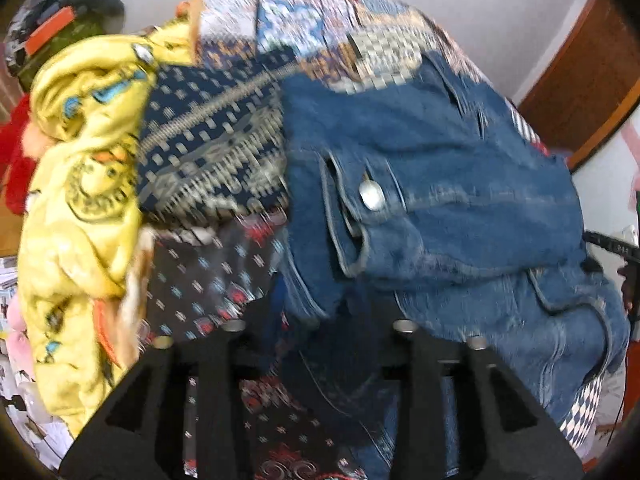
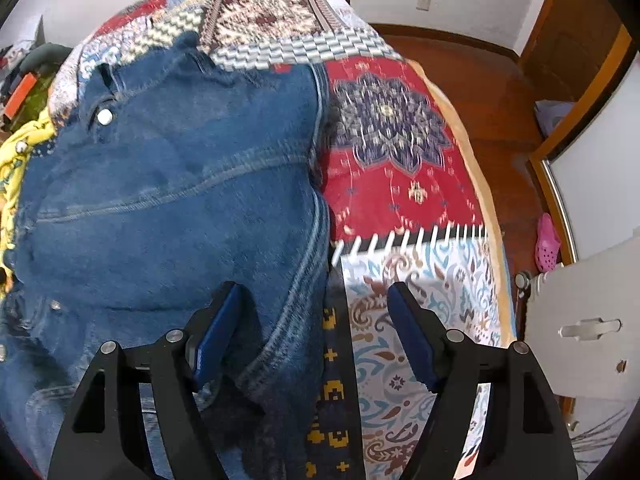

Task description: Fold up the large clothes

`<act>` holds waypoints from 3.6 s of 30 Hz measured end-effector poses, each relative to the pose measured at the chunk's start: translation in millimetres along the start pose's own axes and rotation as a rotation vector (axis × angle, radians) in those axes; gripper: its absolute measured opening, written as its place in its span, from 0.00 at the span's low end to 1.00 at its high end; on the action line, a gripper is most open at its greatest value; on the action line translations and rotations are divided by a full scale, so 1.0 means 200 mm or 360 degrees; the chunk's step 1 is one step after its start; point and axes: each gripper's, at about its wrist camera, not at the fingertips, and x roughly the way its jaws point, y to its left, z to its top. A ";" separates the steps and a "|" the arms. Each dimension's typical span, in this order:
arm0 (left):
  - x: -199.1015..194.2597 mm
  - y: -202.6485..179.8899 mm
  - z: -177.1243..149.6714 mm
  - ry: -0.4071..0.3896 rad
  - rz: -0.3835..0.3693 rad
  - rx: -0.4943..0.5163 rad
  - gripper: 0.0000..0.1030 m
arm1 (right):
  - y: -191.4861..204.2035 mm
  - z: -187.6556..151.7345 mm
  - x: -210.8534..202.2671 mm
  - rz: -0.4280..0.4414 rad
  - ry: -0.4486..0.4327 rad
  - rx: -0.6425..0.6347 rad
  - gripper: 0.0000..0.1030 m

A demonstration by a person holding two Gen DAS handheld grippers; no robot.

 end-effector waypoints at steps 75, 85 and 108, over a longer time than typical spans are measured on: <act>-0.06 0.01 0.21 -0.0046 0.0021 -0.0117 0.94 | 0.29 0.28 -0.26 0.0155 -0.0229 -0.0281 0.82; 0.11 0.10 -0.32 0.0273 -0.0385 -0.0537 0.94 | 0.05 -0.14 -0.11 0.0269 0.0004 0.0050 0.82; -0.17 -0.08 -0.55 0.0067 -0.0444 -0.0384 0.18 | 0.04 -0.38 -0.16 0.0481 -0.0025 0.0198 0.75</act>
